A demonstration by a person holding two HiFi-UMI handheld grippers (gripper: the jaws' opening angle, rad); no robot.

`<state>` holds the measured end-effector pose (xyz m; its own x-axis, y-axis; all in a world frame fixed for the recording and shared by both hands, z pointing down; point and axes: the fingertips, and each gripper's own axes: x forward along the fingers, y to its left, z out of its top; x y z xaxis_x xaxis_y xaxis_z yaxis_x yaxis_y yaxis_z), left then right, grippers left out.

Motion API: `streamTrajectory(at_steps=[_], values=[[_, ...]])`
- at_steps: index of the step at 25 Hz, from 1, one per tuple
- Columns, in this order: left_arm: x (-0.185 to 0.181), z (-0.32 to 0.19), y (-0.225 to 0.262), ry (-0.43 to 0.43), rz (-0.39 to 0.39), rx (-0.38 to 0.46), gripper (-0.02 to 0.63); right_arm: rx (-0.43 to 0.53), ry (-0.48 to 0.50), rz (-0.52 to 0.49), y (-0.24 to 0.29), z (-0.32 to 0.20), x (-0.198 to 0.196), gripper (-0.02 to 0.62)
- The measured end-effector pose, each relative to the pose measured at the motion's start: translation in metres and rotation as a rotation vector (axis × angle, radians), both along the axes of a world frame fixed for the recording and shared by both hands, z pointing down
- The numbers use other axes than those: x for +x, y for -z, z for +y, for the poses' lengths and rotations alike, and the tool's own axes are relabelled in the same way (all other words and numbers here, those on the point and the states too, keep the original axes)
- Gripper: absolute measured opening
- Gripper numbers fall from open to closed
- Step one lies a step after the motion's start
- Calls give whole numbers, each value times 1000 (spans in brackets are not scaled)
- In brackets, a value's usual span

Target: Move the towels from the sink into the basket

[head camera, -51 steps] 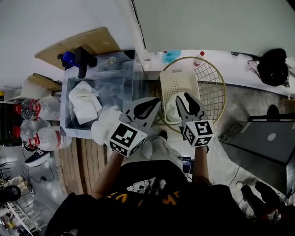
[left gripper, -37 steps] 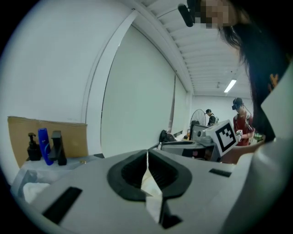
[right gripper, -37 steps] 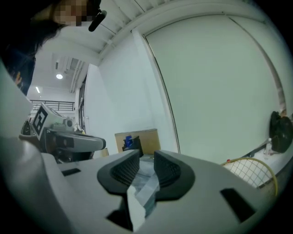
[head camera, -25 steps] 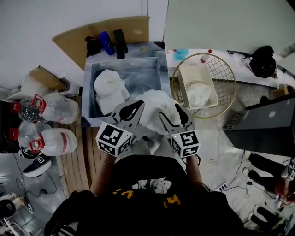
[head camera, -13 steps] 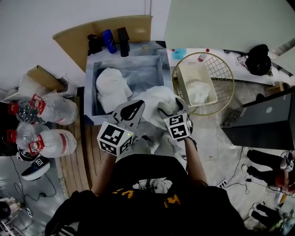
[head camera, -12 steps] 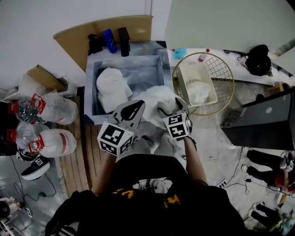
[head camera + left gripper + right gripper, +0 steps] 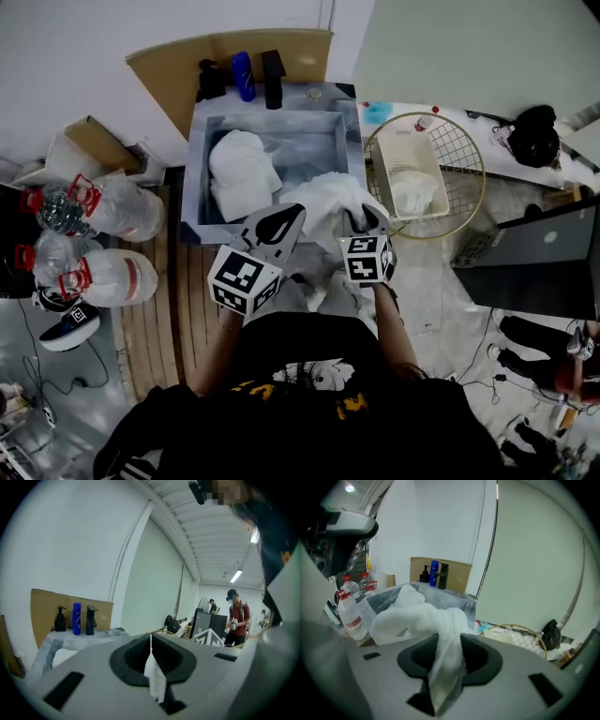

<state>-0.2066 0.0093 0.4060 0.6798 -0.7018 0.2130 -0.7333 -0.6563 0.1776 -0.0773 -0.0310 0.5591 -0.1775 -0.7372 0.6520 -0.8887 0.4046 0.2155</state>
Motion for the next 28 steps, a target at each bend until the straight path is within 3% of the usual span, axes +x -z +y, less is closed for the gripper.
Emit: streamTrajectory(at_steps=[4, 13, 19, 28], values=[[2, -2, 4, 3, -4, 9, 11, 73, 3, -64, 29, -1, 1, 124], [29, -11, 15, -25, -27, 38, 11, 268, 36, -105, 107, -8, 13, 117], [67, -32, 28, -64, -26, 70, 11, 385, 4, -157, 158, -29, 52, 114], [154, -81, 51, -107, -22, 119, 11, 497, -20, -184, 206, -76, 136, 114]])
